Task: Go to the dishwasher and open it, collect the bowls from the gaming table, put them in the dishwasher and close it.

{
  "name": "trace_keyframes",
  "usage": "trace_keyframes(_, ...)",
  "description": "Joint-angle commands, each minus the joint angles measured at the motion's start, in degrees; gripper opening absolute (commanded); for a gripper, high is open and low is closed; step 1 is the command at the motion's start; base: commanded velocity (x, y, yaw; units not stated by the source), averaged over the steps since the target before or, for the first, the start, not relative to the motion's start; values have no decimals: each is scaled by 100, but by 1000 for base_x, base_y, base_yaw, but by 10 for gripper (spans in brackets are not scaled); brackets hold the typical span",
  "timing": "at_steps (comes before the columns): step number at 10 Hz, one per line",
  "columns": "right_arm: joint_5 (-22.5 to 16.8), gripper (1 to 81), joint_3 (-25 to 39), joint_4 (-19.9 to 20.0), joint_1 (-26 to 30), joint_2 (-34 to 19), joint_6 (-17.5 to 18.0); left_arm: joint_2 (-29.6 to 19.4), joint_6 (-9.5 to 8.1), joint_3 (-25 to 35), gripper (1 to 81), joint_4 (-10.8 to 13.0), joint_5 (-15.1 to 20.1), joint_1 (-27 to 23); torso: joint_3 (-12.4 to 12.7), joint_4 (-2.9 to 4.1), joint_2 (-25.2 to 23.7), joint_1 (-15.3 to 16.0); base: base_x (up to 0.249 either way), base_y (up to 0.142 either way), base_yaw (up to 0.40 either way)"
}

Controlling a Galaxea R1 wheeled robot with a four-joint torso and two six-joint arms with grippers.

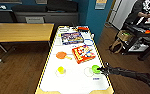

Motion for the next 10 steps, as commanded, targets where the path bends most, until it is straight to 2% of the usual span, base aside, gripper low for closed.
trace_keyframes(1,-93,811,-61,36,810,20,10,-7,-1,35,811,-29,339,20,0,0,0,0,0,0,0)
trace_keyframes(3,30,811,-158,71,670,91,10,-42,-36,35,811,-38,339,20,0,0,0,0,0,0,0)
trace_keyframes(4,56,10,-166,71,565,82,10,-51,-44,35,811,-38,339,20,0,0,0,0,0,0,0)
trace_keyframes(5,74,10,-175,80,390,64,19,-51,-44,35,811,-29,330,20,0,0,0,0,0,0,0)
trace_keyframes(6,364,10,-175,89,161,20,19,-60,-54,35,811,-38,330,20,0,0,0,0,0,0,0)
trace_keyframes(7,443,10,-131,133,81,-103,19,-69,-53,35,811,-38,330,20,0,0,0,0,0,0,0)
trace_keyframes(8,373,10,132,150,115,-340,28,-60,-53,35,811,-29,330,20,0,0,0,0,0,0,0)
trace_keyframes(9,217,10,802,246,273,-861,36,-34,-53,44,811,-29,330,20,0,0,0,0,0,0,0)
trace_keyframes(10,-207,10,1547,238,553,-1482,72,-7,-53,44,811,-12,330,20,0,0,0,0,0,0,0)
